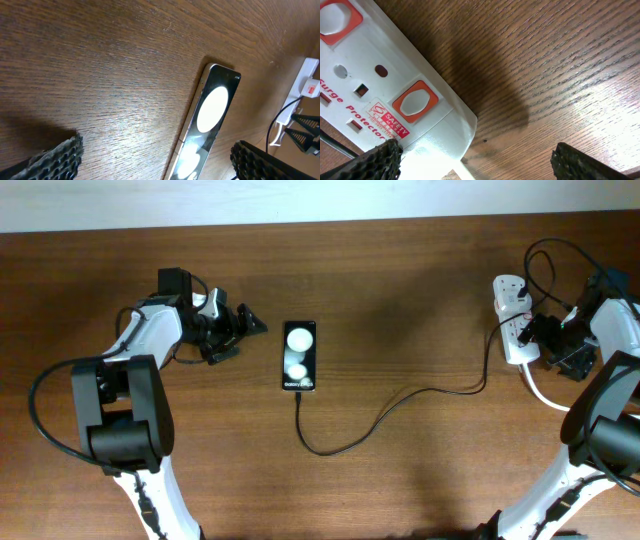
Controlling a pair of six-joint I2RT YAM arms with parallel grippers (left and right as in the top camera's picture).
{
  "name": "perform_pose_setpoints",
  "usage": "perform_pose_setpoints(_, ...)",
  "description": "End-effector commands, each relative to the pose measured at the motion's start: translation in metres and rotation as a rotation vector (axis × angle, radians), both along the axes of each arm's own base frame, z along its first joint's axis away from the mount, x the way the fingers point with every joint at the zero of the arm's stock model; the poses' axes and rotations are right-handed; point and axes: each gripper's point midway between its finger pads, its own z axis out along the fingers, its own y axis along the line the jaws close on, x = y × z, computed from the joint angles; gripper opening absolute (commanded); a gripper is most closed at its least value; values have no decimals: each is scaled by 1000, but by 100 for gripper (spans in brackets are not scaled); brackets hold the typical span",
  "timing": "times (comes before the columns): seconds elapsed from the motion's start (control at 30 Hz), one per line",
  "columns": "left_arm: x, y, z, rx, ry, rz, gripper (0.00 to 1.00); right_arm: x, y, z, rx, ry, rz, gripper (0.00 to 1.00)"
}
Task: Plug charger to phone and switch on socket
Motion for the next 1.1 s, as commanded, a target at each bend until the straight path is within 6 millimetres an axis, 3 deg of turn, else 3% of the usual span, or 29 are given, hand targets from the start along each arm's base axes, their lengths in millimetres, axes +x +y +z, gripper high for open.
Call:
perform_pose_setpoints(0.0, -4, 10, -11, 45, 27, 20, 99, 2, 1, -7, 0, 15, 9, 99)
perform_pose_setpoints(0.77, -1, 22, -6, 49, 16, 47, 99, 2, 1, -7, 0, 15, 9, 99)
perform_pose_setpoints(1.07, 8, 23, 121, 69, -284, 54, 99, 2, 1, -7, 0, 15, 9, 99)
